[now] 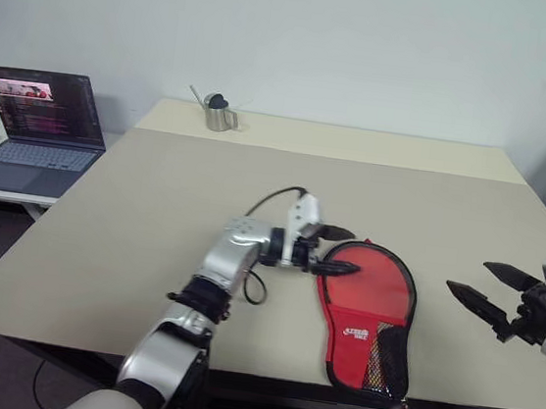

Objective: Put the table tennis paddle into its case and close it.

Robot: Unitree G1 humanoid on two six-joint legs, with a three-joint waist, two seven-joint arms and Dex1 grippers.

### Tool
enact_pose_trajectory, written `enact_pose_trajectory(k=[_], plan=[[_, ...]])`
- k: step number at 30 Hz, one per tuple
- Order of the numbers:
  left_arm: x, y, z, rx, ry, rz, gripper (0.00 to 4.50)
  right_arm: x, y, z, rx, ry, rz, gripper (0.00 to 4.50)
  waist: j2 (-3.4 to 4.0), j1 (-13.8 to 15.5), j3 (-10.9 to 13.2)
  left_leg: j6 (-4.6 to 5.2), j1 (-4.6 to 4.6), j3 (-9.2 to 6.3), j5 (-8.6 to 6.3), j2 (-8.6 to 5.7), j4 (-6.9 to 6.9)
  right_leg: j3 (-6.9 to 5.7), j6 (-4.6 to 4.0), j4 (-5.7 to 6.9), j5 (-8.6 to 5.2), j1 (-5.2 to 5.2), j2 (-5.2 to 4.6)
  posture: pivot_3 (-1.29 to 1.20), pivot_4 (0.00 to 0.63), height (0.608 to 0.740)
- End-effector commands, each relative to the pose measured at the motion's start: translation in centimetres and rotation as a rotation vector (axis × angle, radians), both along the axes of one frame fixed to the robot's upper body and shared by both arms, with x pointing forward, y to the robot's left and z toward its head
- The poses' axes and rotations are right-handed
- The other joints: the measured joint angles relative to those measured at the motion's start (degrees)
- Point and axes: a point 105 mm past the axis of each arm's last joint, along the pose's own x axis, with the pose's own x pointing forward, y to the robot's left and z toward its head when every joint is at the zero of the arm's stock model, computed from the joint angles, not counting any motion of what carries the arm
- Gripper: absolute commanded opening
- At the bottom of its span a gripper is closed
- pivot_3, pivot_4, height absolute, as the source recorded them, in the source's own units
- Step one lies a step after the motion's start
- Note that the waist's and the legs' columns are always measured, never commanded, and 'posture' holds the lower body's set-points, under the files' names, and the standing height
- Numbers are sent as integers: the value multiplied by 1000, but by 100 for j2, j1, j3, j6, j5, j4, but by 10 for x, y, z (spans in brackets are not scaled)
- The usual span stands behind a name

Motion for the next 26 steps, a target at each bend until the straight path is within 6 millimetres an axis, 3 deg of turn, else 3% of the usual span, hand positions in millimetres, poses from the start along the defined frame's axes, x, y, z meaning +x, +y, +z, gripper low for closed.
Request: enact_pose_trajectory(k=[1, 6, 11, 19, 26], plan=[[5, 30, 19, -32, -34, 72, 3599, 10, -8, 10, -20, -43, 18, 4475, 0, -15, 0, 0, 0, 0, 0, 1, 0, 0, 0, 0, 0, -1, 1, 0, 150, 740], [6, 53, 23, -20, -32, 124, 3599, 21, -21, 5, -27, -31, 28, 4475, -1, 47, 1, 0, -3, 5, 0, -2, 1, 5, 1, 1, 0, -1, -1, 0, 150, 740], [10, 63, 28, -13, -75, 190, 3599, 27, -44, -1, -40, -10, -27, 4475, -1, 76, 1, 0, -2, 13, 0, -2, 3, 12, 3, 1, 1, -2, -1, 0, 150, 740], [15, 40, 28, -5, -127, 217, 3599, 14, -82, 4, -88, -5, -120, 4475, 1, 85, 0, 0, -2, 16, 0, -3, 3, 15, 5, 5, 3, -3, 0, 0, 150, 740], [22, 42, 8, 15, -109, 265, 3599, 5, -70, 2, -88, 20, -123, 4475, 3, 49, -1, 0, 8, 19, 0, 1, 3, 23, 6, 23, 3, -8, 4, 0, 150, 740]])
